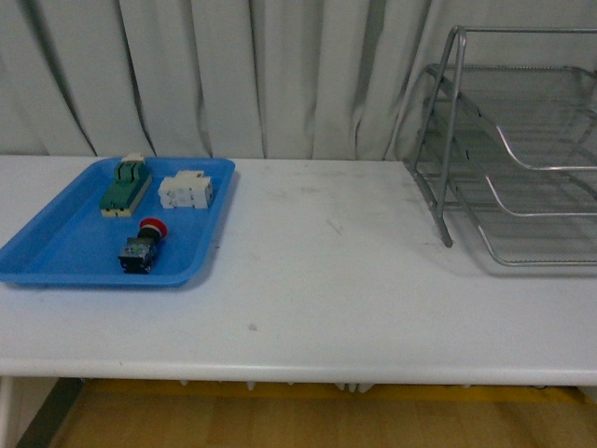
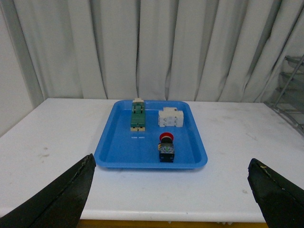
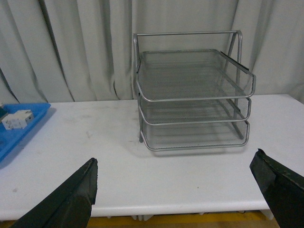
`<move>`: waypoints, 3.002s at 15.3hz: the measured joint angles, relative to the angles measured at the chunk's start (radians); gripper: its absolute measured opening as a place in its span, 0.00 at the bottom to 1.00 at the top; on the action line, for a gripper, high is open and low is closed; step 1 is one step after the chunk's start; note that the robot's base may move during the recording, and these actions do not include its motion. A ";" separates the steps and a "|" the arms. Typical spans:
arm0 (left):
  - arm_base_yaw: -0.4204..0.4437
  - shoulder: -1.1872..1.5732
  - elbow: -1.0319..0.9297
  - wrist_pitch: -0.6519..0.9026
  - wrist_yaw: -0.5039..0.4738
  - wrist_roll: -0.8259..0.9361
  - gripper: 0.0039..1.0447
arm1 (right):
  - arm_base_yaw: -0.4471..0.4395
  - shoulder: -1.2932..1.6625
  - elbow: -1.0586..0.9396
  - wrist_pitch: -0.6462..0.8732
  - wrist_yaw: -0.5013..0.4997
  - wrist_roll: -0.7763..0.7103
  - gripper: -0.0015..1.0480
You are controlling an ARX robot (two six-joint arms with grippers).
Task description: Place button on rack with both arms
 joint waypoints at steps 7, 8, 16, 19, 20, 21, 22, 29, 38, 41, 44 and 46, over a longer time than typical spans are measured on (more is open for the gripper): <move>0.000 0.000 0.000 0.000 0.000 0.000 0.94 | -0.294 0.345 0.061 0.298 -0.483 0.296 0.94; 0.000 0.000 0.000 0.000 0.000 0.000 0.94 | -0.378 0.521 0.120 0.477 -0.608 0.386 0.94; 0.000 0.000 0.000 0.000 0.000 0.000 0.94 | -0.650 1.792 0.690 1.262 -0.596 1.014 0.94; 0.000 0.000 0.000 0.000 0.000 0.000 0.94 | -0.625 1.981 0.747 1.291 -0.573 1.281 0.94; 0.000 0.000 0.000 0.000 0.000 0.000 0.94 | -0.607 2.041 0.758 1.284 -0.546 1.365 0.94; 0.000 0.000 0.000 0.000 0.000 0.000 0.94 | -0.586 2.091 0.770 1.283 -0.525 1.424 0.94; 0.000 0.000 0.000 0.000 0.000 0.000 0.94 | -0.562 2.127 0.785 1.283 -0.498 1.477 0.94; 0.000 0.000 0.000 0.000 0.000 0.000 0.94 | -0.367 2.277 0.847 1.289 -0.452 1.536 0.94; 0.000 0.000 0.000 0.000 0.000 0.000 0.94 | -0.322 2.354 0.941 1.289 -0.441 1.490 0.94; 0.000 0.000 0.000 0.000 0.000 0.000 0.94 | -0.320 2.371 0.974 1.289 -0.438 1.478 0.94; 0.000 0.000 0.000 0.000 0.000 0.000 0.94 | -0.313 2.386 1.001 1.285 -0.435 1.458 0.92; 0.000 0.000 0.000 0.000 0.000 0.000 0.94 | -0.309 2.396 1.033 1.288 -0.432 1.449 0.70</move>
